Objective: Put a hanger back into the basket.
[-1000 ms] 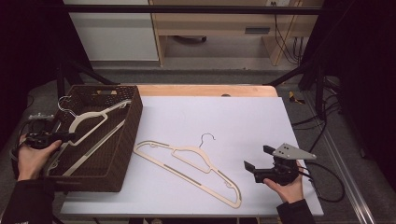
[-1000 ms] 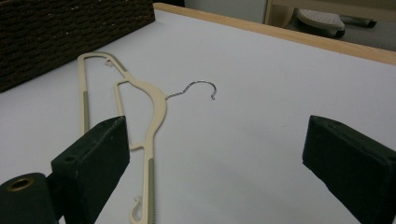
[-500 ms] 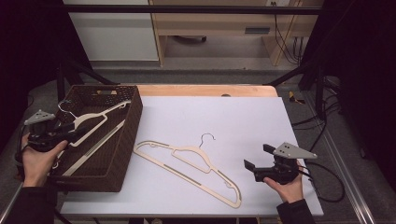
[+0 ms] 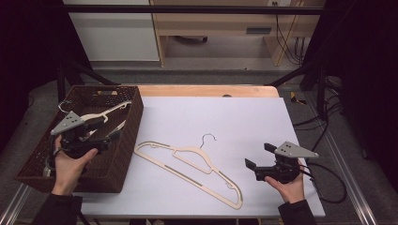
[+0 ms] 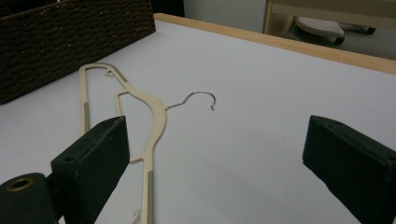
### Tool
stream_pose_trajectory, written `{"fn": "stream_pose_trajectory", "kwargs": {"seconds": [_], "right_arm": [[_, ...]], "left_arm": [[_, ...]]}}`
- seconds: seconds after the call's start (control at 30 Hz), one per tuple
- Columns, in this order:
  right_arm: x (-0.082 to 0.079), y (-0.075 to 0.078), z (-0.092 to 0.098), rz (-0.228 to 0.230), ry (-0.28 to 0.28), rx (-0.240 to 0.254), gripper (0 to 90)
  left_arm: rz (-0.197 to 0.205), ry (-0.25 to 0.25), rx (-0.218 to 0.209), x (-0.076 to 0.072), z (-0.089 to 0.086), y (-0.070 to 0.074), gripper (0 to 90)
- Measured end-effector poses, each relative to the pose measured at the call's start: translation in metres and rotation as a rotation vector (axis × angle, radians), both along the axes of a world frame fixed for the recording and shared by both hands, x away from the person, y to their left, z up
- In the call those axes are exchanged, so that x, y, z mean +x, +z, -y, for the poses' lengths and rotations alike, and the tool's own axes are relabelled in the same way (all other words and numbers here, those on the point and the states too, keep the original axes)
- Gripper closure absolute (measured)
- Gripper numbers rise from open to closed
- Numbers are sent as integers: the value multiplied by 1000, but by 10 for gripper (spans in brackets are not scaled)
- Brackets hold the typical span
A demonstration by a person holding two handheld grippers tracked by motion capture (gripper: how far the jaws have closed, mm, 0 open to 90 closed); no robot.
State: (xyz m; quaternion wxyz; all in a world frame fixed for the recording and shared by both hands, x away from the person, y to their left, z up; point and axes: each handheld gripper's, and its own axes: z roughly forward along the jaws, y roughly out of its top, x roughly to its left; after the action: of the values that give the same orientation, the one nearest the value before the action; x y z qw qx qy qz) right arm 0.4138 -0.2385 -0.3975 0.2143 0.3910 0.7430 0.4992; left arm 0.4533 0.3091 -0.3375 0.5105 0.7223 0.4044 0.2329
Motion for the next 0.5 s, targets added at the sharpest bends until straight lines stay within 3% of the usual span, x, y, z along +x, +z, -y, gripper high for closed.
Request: {"fn": "stream_pose_trajectory", "kwargs": {"seconds": [0.2,0.5], "right_arm": [[1,1,-3,1,6,-8,72],[2,-2,-10,-10,21,-26,73]], "left_arm": [[18,-83,10,-12,36,-8,105],[-16,-157,43,-21,75,-30,93]]}}
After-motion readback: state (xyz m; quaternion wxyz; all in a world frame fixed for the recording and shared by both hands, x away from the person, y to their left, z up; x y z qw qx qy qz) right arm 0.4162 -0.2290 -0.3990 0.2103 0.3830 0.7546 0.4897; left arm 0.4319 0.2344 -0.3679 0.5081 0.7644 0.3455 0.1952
